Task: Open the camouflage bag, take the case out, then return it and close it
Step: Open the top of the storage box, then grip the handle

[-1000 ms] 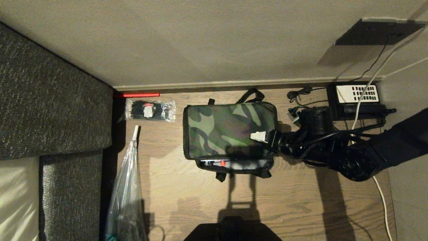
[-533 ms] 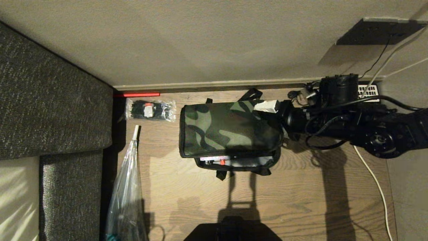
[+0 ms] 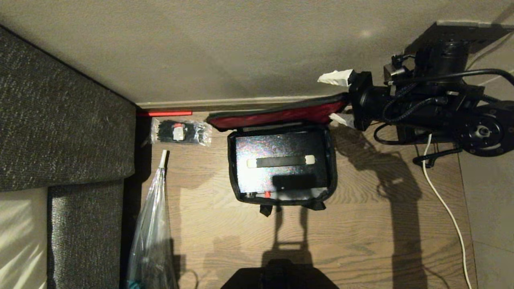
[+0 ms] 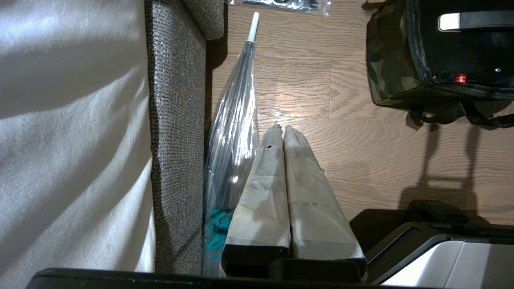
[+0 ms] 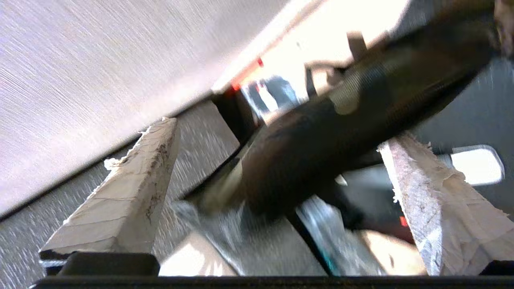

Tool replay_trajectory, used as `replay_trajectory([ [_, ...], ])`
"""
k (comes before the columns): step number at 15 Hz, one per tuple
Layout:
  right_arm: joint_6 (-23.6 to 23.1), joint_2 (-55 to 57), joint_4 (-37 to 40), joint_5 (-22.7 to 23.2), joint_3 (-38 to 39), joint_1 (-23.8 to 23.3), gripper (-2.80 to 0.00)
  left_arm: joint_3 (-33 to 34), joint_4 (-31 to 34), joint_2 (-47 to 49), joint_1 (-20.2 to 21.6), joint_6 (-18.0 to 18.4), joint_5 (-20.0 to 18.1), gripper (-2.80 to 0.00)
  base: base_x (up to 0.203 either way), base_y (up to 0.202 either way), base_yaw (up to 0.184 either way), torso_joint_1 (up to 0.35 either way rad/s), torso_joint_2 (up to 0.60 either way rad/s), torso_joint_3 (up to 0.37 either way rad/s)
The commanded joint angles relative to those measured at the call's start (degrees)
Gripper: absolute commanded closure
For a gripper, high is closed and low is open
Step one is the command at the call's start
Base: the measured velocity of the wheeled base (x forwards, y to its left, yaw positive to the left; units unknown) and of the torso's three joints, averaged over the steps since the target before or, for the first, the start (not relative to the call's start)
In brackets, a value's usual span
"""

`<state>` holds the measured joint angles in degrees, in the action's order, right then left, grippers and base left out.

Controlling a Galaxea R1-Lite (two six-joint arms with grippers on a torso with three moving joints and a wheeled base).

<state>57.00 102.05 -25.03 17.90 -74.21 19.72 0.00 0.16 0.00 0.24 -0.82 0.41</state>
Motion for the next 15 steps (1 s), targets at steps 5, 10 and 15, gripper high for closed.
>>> replay_trajectory([
  [5,-0.5,0.3,-5.9,-0.1,-1.9,-3.6,-2.8,0.2,0.0,0.0,0.0,0.0,0.0,0.0,0.0,0.0,0.0,0.0,0.0,0.0],
  [10,-9.9,-1.6,-7.8,0.0,9.5,-4.2,-2.8,0.2,0.0,0.0,0.0,0.0,0.1,0.0,0.0,0.0,0.0,0.0,0.0,0.0],
  [15,-23.4,-12.3,-7.7,-0.4,30.8,-4.4,-2.8,0.2,0.0,0.0,0.0,0.0,0.0,0.0,0.0,0.0,0.0,0.0,0.0,0.0],
])
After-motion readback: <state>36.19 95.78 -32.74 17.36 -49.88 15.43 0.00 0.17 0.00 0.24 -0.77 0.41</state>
